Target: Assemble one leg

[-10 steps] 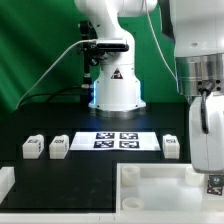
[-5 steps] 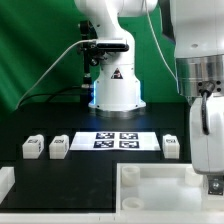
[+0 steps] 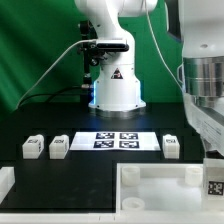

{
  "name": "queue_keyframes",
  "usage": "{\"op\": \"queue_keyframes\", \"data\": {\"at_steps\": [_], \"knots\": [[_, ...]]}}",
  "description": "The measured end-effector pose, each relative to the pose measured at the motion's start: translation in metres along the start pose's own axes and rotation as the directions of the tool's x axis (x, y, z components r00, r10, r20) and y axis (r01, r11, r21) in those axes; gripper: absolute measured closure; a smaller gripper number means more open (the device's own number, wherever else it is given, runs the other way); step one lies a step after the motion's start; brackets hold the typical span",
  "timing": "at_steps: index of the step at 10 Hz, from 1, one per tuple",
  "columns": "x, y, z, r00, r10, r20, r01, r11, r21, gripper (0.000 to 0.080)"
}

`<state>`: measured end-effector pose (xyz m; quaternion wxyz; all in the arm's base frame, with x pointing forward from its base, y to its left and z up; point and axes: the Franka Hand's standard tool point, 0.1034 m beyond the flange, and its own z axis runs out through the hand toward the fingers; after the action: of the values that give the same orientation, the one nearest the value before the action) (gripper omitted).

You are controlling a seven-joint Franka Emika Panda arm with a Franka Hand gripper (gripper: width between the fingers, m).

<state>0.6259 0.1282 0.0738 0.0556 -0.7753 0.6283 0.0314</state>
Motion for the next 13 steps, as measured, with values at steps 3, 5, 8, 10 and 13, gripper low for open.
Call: {"op": "queue_keyframes", "data": {"at_steps": [3, 5, 8, 10, 13], "knots": [[0.003, -0.001, 0.001, 0.902, -0.431, -0.037, 0.429, 0.902, -0.043, 0.015], [0.004, -0.007, -0.002, 0.753, -0.657, -0.045, 0.654, 0.754, -0.063, 0.015], [0.016, -0.01, -0.003, 0.577, -0.815, -0.054, 0.813, 0.579, -0.063, 0.015], [0.014, -0.01, -0.003, 0.62, -0.782, -0.057, 0.78, 0.623, -0.059, 0.0239], [0.016, -0.01, -0.003, 0.773, -0.63, -0.068, 0.629, 0.776, -0.046, 0.0502]]}}
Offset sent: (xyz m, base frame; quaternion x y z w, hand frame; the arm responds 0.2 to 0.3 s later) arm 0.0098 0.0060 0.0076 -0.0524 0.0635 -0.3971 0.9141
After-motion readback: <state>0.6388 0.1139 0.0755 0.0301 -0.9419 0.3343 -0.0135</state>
